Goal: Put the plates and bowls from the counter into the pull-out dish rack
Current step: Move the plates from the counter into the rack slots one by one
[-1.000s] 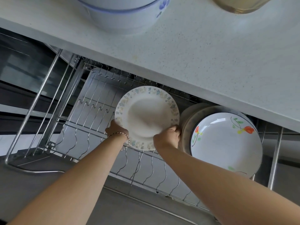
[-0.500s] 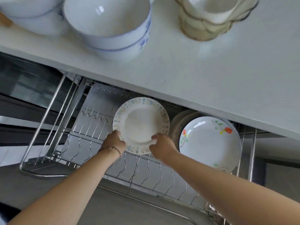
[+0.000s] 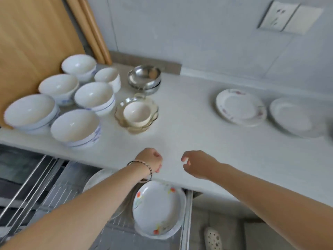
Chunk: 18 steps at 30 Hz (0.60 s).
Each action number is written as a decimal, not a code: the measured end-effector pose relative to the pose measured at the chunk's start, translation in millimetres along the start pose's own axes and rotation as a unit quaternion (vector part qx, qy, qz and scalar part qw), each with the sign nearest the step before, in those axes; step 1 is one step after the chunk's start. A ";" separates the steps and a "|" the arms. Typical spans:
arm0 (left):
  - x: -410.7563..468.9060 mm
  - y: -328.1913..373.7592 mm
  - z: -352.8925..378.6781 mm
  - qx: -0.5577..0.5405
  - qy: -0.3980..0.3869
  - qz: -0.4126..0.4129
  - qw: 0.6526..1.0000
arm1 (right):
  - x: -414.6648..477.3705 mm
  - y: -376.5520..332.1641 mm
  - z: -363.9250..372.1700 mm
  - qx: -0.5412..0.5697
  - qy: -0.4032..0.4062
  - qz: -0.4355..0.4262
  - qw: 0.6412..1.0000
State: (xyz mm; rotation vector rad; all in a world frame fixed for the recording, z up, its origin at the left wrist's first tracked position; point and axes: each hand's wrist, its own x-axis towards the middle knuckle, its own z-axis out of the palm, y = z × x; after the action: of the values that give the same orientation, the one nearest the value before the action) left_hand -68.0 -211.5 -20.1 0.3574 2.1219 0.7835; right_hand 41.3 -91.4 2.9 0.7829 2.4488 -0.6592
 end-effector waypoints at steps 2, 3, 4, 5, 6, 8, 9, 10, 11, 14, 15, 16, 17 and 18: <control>6.1 47.8 27.3 -0.013 -0.010 0.013 1.000 | 2.6 42.2 -36.3 -0.014 0.033 0.014 0.999; 10.6 69.8 41.9 -0.020 -0.014 0.014 1.000 | 7.2 64.6 -52.5 -0.017 0.048 0.023 0.998; 16.9 90.4 55.9 -0.030 -0.015 0.011 0.999 | 13.6 87.9 -67.0 -0.019 0.062 0.032 0.997; 23.6 110.1 70.1 -0.045 -0.013 0.003 0.999 | 21.7 111.7 -80.3 -0.019 0.070 0.041 0.996; 31.4 128.6 84.0 -0.064 -0.010 -0.009 0.998 | 30.2 135.7 -92.7 -0.016 0.076 0.049 0.996; 47.7 162.7 112.0 -0.122 -0.002 -0.047 0.991 | 49.7 183.3 -114.7 -0.007 0.089 0.063 0.994; 55.9 177.1 125.3 -0.153 0.001 -0.067 0.986 | 60.4 205.4 -124.0 -0.009 0.093 0.067 0.993; 65.5 189.3 138.1 -0.179 0.004 -0.080 0.981 | 71.2 225.9 -133.2 -0.012 0.099 0.071 0.992; 76.3 199.5 149.9 -0.196 0.009 -0.091 0.976 | 82.9 244.9 -141.8 -0.013 0.107 0.076 0.991; 110.0 220.5 179.7 -0.224 0.031 -0.121 0.967 | 117.5 290.4 -166.5 0.014 0.136 0.104 0.985; 120.4 225.6 187.8 -0.235 0.039 -0.130 0.962 | 128.7 301.1 -174.6 0.023 0.148 0.111 0.982; 129.5 230.9 195.0 -0.244 0.047 -0.137 0.959 | 139.1 309.6 -182.3 0.035 0.156 0.114 0.980; 139.7 234.9 201.6 -0.250 0.055 -0.141 0.956 | 150.1 316.9 -189.2 0.048 0.162 0.112 0.979; 151.6 237.8 207.1 -0.255 0.061 -0.139 0.955 | 162.5 323.0 -195.1 0.058 0.165 0.106 0.979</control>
State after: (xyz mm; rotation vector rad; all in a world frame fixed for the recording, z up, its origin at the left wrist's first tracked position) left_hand -3.2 130.5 -55.6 -0.2652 1.9316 1.1611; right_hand 70.0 316.6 -34.8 1.2684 2.5818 -0.6358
